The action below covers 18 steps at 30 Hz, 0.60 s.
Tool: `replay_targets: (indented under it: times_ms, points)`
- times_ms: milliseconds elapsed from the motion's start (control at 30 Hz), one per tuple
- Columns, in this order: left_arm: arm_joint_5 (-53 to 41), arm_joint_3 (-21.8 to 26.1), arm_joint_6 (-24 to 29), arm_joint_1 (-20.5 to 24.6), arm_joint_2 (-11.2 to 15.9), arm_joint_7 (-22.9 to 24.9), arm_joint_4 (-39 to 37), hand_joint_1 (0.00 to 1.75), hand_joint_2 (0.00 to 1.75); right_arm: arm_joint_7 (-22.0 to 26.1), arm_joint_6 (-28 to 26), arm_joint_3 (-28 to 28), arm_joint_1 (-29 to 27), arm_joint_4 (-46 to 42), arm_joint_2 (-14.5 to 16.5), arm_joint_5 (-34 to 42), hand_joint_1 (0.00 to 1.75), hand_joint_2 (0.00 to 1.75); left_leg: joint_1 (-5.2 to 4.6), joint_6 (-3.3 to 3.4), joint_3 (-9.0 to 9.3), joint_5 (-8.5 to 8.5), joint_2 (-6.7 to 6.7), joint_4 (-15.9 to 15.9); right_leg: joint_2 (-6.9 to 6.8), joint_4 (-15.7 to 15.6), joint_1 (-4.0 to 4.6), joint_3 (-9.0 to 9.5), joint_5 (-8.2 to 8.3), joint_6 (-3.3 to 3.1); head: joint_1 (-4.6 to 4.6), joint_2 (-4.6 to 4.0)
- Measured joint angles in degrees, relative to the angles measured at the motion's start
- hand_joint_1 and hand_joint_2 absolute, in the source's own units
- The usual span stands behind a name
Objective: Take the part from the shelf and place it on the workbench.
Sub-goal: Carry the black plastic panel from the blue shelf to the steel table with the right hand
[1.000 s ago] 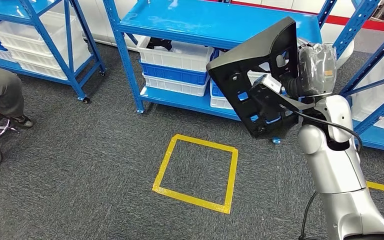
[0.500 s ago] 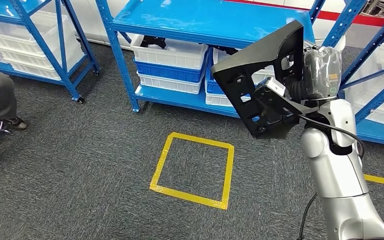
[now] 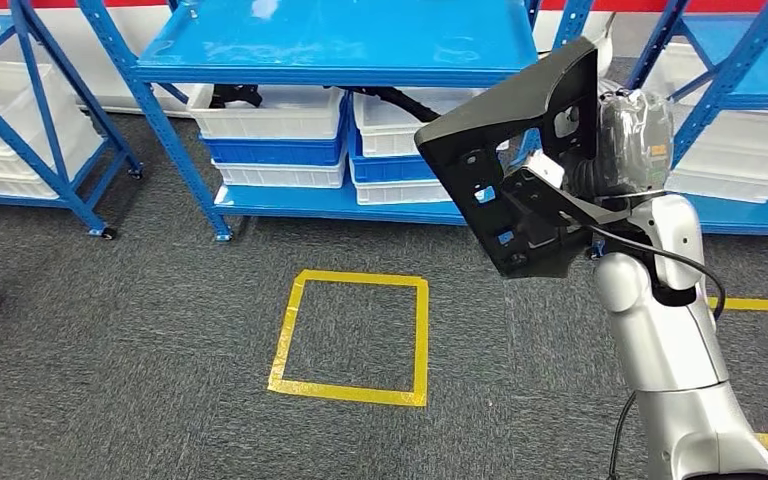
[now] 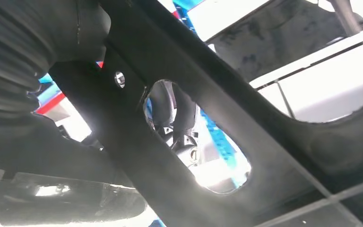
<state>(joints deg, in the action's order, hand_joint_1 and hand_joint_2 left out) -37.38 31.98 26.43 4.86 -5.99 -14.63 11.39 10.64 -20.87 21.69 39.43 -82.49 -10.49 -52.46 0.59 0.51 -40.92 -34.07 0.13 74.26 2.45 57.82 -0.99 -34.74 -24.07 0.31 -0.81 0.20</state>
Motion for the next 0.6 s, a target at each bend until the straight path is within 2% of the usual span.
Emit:
replay_targets:
  times_ms: [33,100,167,200,233,300,367,600]
  points:
    - [0.0,0.0,0.0,0.0,0.0,0.0,0.0,0.0,1.75,0.0,0.0,0.0,-0.2,0.0,0.0,0.0,1.75,1.75,-0.04,0.31,0.01,0.75,-0.14,-0.1,0.7,0.0,0.24,-0.09,0.1,-0.15,-0.01,0.0]
    - [0.0,0.0,0.0,0.0,0.0,0.0,0.0,0.0,1.75,0.0,0.0,0.0,-0.3,0.0,0.1,0.0,1.75,1.75,-0.23,1.54,3.1,4.69,-1.37,-6.4,2.21,0.0,0.75,-0.15,0.3,-0.41,-0.03,0.0]
    - [0.0,0.0,0.0,0.0,0.3,-0.1,0.0,0.0,1.75,0.0,-0.1,0.0,-0.3,0.0,0.1,0.0,1.75,1.75,-0.34,3.26,6.54,7.43,-4.47,-13.2,3.51,-0.1,0.71,-0.24,0.58,-0.4,0.35,0.0]
    - [0.0,0.0,0.0,-0.1,0.4,-0.1,0.0,0.0,1.75,0.0,-0.1,0.0,-0.3,0.0,0.1,0.0,1.75,1.75,-0.53,3.87,7.31,7.8,-5.46,-14.8,4.14,-0.1,0.45,-0.37,0.76,-0.19,0.38,0.0]
    - [-0.1,0.0,0.0,-0.1,0.5,-0.1,0.1,0.0,1.75,0.0,-0.1,0.0,-0.4,-0.1,0.2,-0.1,1.75,1.75,-0.7,4.31,7.67,7.8,-5.79,-15.5,4.81,-0.3,0.14,-0.53,1.01,0.14,0.3,0.0]
    - [-0.1,0.0,0.0,0.0,0.6,-0.1,0.2,0.0,1.75,0.0,-0.2,-0.1,-0.7,-0.2,0.2,-0.1,1.75,1.75,-1.15,4.63,8.11,8.26,-4.5,-16.4,6.21,-0.9,-0.05,-0.73,1.57,0.94,-0.22,0.0]
    - [-0.1,0.0,0.0,0.0,0.7,-0.1,0.2,0.0,1.75,0.0,-0.2,-0.2,-0.8,-0.3,0.1,-0.1,1.75,1.75,-1.2,4.81,8.39,8.57,-3.87,-17.1,6.85,-1.3,0.07,-0.75,1.87,1.34,-0.31,0.0]
    - [-0.1,0.0,0.0,0.0,0.7,-0.2,0.2,0.0,1.75,0.0,-0.2,-0.2,-0.8,-0.3,0.1,-0.1,1.75,1.75,-1.18,4.82,8.44,8.63,-3.8,-17.2,6.9,-1.4,0.13,-0.76,1.91,1.39,-0.31,0.0]
